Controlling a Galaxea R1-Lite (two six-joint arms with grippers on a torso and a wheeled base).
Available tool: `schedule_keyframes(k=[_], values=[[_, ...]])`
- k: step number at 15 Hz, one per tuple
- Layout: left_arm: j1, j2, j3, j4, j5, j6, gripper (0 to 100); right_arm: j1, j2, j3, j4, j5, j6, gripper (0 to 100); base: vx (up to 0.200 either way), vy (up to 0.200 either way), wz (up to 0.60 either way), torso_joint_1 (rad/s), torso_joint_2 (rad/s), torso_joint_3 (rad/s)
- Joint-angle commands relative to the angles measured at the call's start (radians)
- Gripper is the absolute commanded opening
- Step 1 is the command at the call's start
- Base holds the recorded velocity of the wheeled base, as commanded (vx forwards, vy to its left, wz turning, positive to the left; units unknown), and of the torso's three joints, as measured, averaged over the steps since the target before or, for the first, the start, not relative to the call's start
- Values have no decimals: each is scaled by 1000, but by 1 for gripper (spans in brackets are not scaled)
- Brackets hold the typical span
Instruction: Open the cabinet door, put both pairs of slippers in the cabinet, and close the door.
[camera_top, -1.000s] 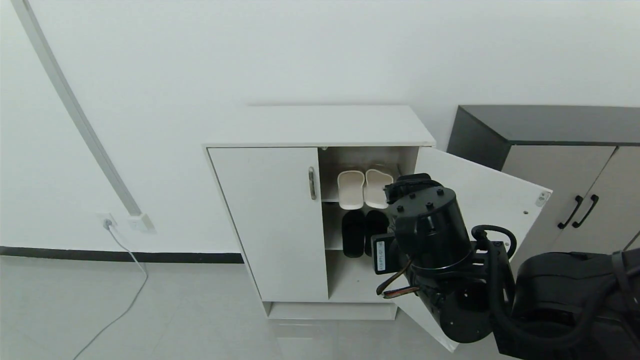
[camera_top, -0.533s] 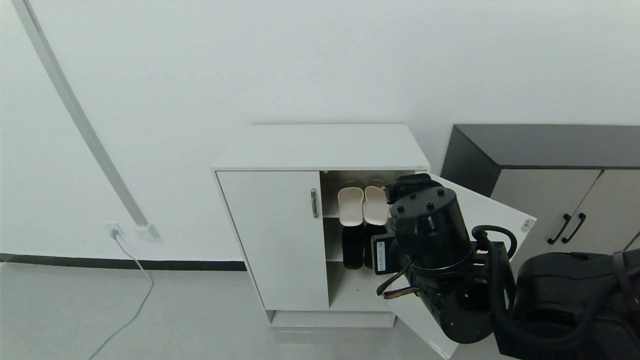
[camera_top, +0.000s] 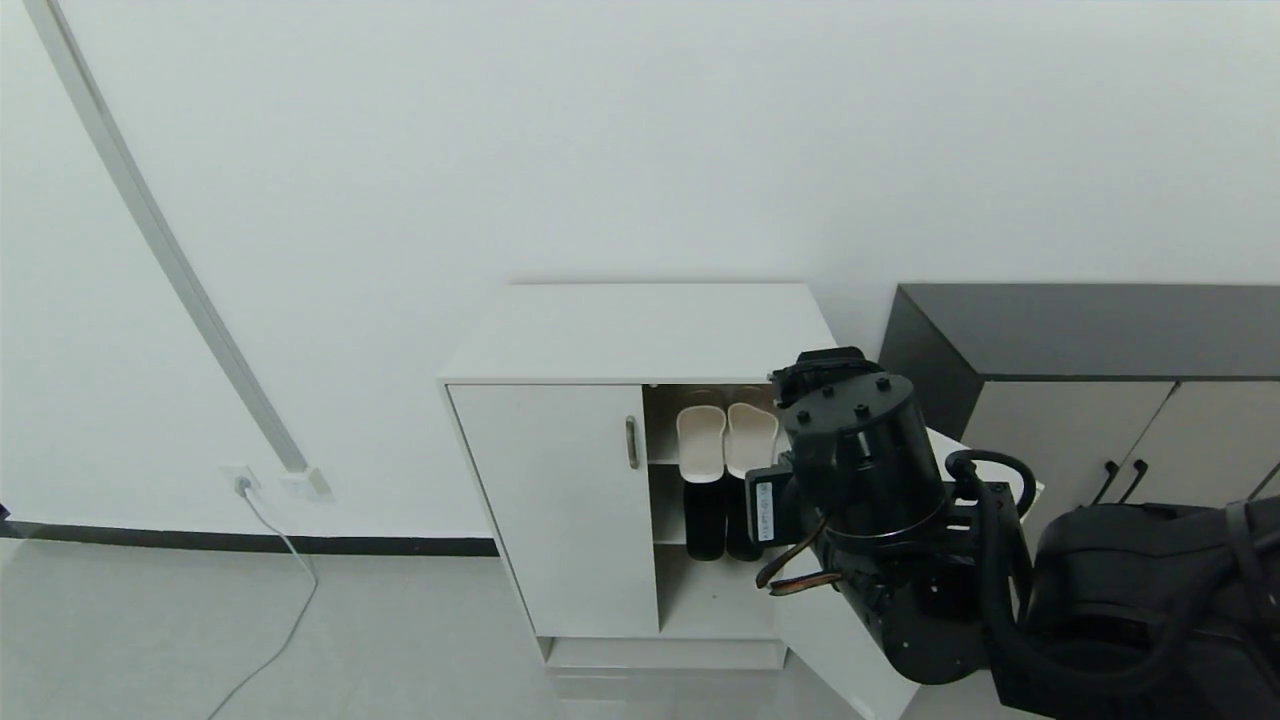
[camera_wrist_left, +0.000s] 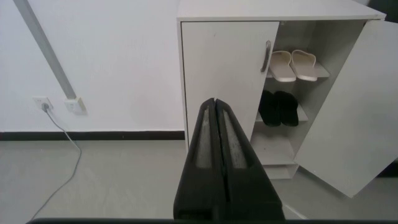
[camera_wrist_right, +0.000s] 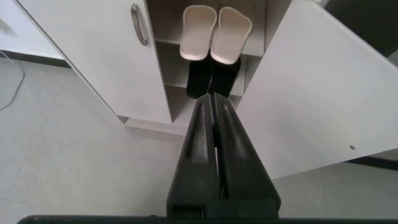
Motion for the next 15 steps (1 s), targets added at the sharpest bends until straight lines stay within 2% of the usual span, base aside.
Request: schedule_keyframes(k=[1,6,13,15], values=[[0,1,0,0,-1,0,0,-3,-1,0,-1,0,0,0,0,0,0,188,-393,-222],[0,1,0,0,-1,0,0,-5,3,10,-1,0,-3,0,0,0,0,175,-371,-204],[0,1,0,0,-1,0,0,-29,6,12,-19,2,-9,0,0,0,-600,41,-71,-38],[0,1,0,0,-1,0,0,-66,18,10,-70,16,-26,0,0,0,0,0,0,0]])
